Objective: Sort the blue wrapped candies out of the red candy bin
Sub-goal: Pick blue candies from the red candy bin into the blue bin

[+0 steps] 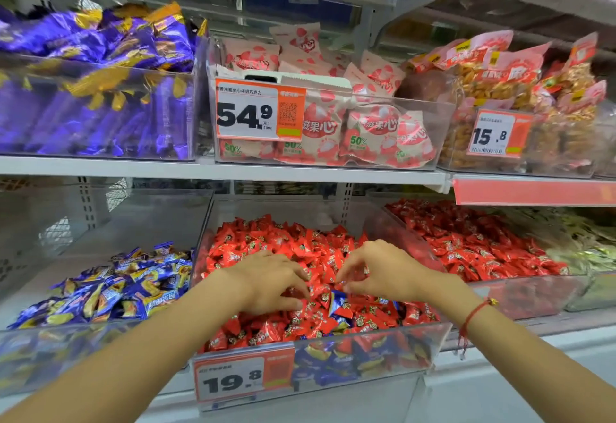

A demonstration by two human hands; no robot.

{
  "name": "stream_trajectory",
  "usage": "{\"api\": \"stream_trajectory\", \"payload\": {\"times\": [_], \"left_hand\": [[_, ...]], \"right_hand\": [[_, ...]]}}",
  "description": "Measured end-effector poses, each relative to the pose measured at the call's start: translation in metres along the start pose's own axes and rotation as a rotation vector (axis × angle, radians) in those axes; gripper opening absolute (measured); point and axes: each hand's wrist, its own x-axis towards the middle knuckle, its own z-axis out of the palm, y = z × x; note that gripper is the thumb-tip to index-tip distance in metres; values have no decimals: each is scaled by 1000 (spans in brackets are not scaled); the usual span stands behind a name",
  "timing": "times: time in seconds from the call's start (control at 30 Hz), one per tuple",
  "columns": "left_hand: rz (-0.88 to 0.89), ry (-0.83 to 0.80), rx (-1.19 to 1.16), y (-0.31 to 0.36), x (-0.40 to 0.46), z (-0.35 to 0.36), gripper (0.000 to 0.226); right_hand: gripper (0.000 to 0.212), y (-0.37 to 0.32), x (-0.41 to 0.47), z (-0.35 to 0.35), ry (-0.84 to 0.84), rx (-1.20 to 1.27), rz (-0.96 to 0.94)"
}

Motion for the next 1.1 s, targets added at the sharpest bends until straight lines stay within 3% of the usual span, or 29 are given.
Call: {"api": "stream_trajectory", "payload": {"times": [0.1, 0.17, 0.33, 0.47, 0.67, 0.77, 0.9, 1.0, 1.1], "left_hand": [[-68, 106, 31, -8, -4, -1, 31], [-124, 198, 24, -7, -10, 3, 29], [-305, 411, -111, 6, -34, 25, 30], [-290, 434, -154, 10, -40, 24, 33], [-311, 404, -208, 14, -46, 19, 31], [-335, 399, -282, 17, -45, 13, 28], [-322, 468, -387, 25, -43, 5, 25], [-312, 570, -514, 32, -39, 2, 32], [-321, 559, -867, 41, -36, -4, 48]], "right_hand": [[45, -14, 9, 14, -234, -31, -46], [54, -14, 14, 23, -287, -165, -44], [37, -5, 8, 38, -102, -201, 43], [37, -11, 4, 38, -82, -147, 131], [13, -6, -6, 27, 27, -1, 189], [7, -1, -13, 21, 181, 232, 218], [12, -9, -15, 11, 372, 784, 299], [24, -24, -15, 6, 289, 1118, 364], [26, -40, -13, 5, 207, 1282, 315]]}}
